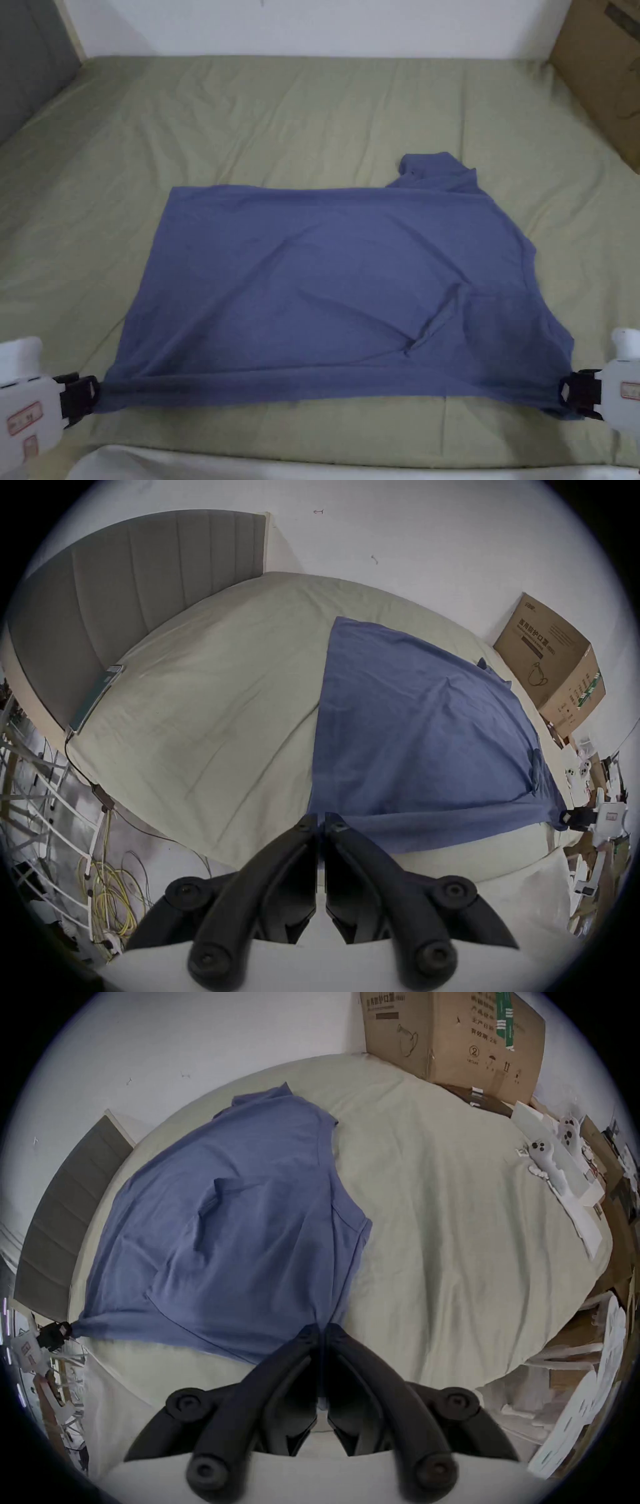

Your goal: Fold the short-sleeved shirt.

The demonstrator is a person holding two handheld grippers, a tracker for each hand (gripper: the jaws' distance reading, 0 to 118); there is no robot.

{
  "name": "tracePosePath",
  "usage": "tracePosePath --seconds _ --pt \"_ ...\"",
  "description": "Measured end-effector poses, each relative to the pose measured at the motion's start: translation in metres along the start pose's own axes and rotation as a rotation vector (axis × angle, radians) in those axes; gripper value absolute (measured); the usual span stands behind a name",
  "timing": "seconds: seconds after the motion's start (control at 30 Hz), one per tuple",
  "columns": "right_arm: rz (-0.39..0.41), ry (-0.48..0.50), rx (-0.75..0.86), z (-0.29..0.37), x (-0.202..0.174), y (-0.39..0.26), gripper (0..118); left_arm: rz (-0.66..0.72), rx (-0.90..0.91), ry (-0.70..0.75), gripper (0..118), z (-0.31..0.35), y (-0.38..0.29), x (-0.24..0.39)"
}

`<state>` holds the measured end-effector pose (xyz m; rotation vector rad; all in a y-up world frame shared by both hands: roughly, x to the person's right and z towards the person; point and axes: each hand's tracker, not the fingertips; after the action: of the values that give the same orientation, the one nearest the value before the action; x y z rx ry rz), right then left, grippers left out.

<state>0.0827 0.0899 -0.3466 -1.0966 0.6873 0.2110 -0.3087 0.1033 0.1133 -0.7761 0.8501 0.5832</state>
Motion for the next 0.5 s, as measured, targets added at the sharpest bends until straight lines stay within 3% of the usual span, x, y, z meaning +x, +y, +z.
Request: tracePosePath --seconds 0.23,0.5 --pt "0.032 0.002 0.07 0.026 -0.011 0.026 1 -0.032 0.029 0.001 3 0.002 0.021 0.009" --pt "0.039 -0.005 0.083 0.0 -0.015 0.1 1 -0.079 0.082 0.021 3 -0.03 0.097 0.023"
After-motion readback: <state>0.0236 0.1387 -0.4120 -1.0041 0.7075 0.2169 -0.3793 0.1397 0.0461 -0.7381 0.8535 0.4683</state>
